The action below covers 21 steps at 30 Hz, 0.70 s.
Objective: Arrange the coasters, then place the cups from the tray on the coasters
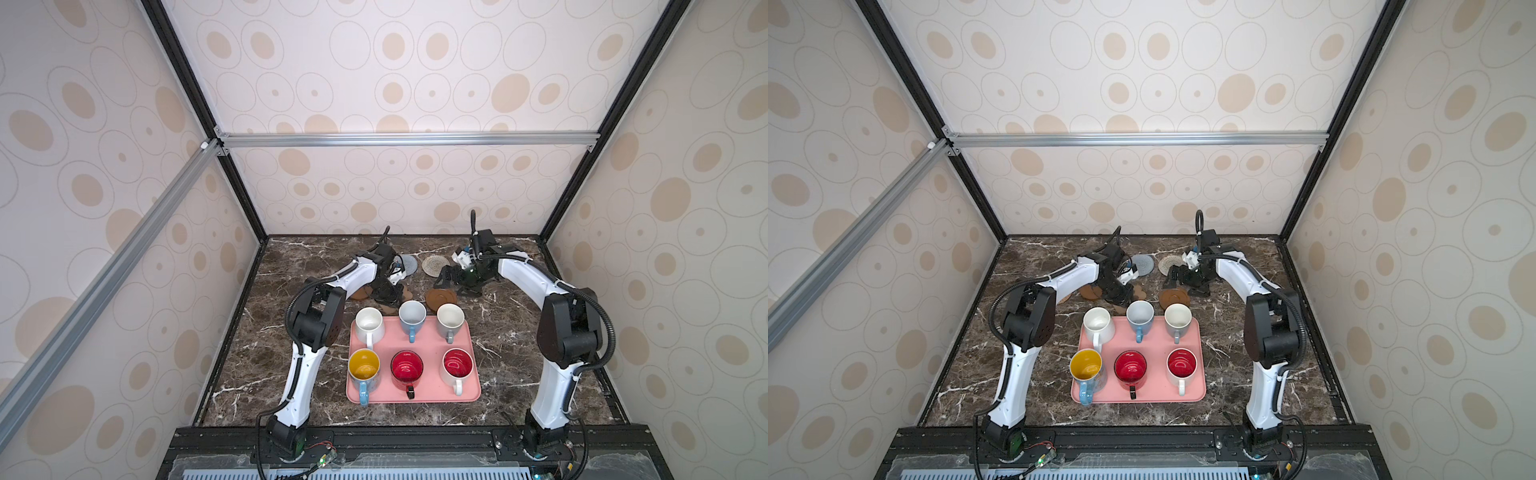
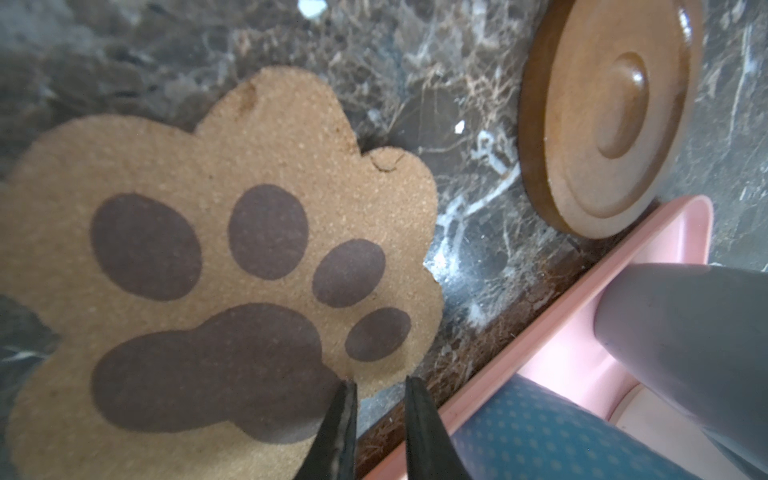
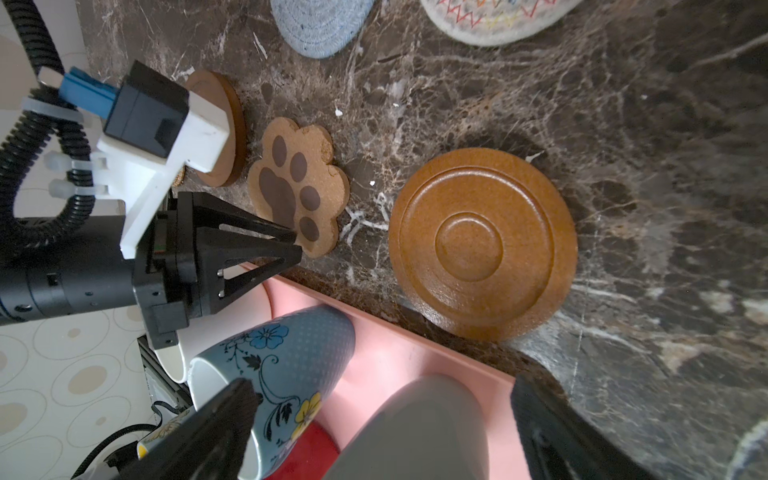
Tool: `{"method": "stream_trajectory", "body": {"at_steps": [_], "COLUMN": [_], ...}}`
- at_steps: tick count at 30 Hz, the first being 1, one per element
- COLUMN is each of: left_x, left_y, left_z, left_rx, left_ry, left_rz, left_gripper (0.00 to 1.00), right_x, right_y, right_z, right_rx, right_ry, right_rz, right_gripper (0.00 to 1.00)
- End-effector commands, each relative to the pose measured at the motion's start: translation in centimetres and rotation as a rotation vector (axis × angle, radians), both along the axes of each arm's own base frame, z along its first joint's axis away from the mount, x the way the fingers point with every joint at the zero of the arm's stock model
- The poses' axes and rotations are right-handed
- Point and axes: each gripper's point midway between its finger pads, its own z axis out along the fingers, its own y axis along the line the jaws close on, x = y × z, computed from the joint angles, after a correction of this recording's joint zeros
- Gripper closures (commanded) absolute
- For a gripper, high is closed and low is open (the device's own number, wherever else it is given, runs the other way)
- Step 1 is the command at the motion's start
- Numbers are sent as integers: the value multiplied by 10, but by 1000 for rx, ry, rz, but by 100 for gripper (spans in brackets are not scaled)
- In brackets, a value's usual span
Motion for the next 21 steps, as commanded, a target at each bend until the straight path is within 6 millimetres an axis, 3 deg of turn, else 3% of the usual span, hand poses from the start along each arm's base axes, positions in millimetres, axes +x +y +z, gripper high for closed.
{"method": "stream_trajectory", "body": {"at_steps": [1,10,14,18,21], "left_x": [34,48,51,41,30], "left_y": [12,3,0,2,5], "left_z": [-29,-21,4,27,32], "left_rx": [83,49,23,19,25], "left_ry": [-102,-130,-172,-153,-123], "left_rz": [35,51,65,48,32], "left_gripper": [77,77,77,77,79], "right_x": [-5,-6,-6,-6,-6], "right_y": [-2,-2,-2,-2,-1], "right_z": [8,8,8,7,7], "right_rx": [-6,-2,-3,-3,-1], "right_ry": [-12,-12,-13,-12,-10], "right_rz": [-6,-8,-8,-8,-6], "right_gripper": [0,0,0,0,0]}}
